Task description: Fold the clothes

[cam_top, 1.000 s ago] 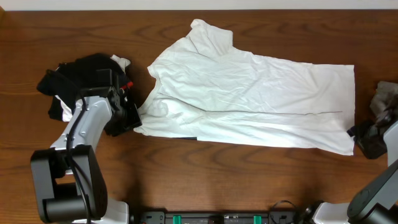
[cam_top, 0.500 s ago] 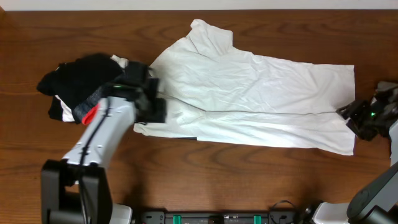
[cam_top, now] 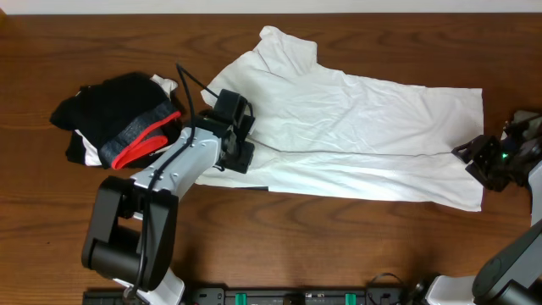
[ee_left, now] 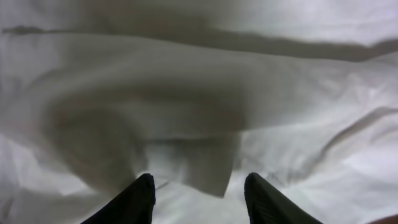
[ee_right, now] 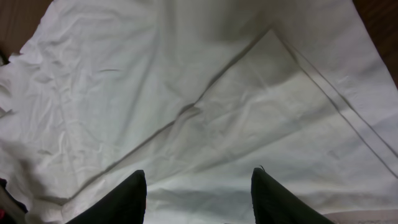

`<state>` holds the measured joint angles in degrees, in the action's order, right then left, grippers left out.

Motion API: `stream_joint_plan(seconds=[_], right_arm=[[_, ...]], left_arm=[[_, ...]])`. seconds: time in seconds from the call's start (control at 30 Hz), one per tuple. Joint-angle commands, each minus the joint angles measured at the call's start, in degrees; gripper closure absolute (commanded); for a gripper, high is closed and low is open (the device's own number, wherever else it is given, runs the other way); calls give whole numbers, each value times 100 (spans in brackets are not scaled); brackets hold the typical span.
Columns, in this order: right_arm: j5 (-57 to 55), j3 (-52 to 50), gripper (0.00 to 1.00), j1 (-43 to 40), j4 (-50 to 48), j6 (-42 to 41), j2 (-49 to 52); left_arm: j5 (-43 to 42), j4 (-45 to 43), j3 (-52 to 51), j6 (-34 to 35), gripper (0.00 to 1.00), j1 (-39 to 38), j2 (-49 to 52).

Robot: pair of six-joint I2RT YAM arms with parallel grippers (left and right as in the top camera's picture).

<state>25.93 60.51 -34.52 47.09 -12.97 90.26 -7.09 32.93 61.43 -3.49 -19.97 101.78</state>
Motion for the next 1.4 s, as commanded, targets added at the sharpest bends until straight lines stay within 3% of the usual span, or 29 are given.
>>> stream_joint_plan(seconds=[0.0,0.1,0.17,0.33,0.73,1.23,1.33,1.37], right_arm=[[-50,76,48,37,11,85,-79],[-114,76,47,37,24,85,-79],[-133,76,48,37,26,85,-79],[-153,76,48,37,37,85,-79],[-153,76,48,37,28,85,-79],[-151,76,50,37,105,85,-79],[-151,76,50,37,192,85,-79],[-151,76,50,37,223,85,-79]], left_arm=[[28,-13,68,-144,51,-125,81],[33,-81,68,-149,51,-205,94],[35,-160,68,-166,59,-214,96],[142,-219,70,-164,94,-214,96],[361,103,778,-210,94,-212,-63],[824,-1615,828,-409,94,-105,186],[732,-1003,933,-144,93,-109,181],[610,-651,942,-114,88,-129,181]])
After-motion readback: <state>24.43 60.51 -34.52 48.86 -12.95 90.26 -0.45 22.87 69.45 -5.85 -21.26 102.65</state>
